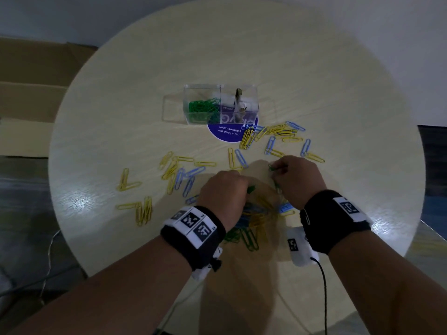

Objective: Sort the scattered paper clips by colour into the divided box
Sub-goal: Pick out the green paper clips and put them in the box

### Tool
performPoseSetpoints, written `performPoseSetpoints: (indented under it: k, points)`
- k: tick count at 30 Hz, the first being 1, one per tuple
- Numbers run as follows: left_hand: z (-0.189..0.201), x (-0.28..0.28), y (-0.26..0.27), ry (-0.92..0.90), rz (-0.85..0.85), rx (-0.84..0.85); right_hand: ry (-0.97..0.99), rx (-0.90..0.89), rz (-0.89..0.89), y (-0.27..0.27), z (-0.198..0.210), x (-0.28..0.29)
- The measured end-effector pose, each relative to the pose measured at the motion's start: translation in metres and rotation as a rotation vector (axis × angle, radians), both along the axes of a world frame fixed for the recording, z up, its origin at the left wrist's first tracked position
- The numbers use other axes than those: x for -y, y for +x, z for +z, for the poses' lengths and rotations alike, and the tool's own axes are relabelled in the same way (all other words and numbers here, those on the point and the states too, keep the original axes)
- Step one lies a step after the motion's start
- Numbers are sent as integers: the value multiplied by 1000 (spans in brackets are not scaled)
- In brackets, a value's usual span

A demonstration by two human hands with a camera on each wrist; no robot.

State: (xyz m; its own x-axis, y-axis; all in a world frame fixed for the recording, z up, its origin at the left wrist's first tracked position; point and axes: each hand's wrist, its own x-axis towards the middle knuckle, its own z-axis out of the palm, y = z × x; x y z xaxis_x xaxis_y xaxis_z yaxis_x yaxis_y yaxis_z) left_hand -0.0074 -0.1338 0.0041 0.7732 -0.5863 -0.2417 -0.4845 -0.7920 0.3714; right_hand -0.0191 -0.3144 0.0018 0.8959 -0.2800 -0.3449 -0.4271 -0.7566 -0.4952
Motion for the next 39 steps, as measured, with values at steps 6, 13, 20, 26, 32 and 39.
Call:
performPoseSetpoints:
  k: [6, 13, 20, 26, 32, 39]
  points:
    - [7, 5, 11, 124, 18, -72, 29, -10, -36, -4, -1, 1]
    - [13, 9, -2, 181, -155, 82, 67, 62, -34, -3, 8, 2]
    - [35, -34, 64, -341, 480, -50, 208, 249, -17, 57, 50, -16]
    - [40, -49, 144, -557, 747, -15, 200, 309, 23, 138, 59, -56]
    - [24, -51, 157, -600, 777, -52, 160, 163, 65, 170, 52, -76]
    - [35, -88, 76, -475, 515, 131, 216, 305, 9, 70, 63, -50]
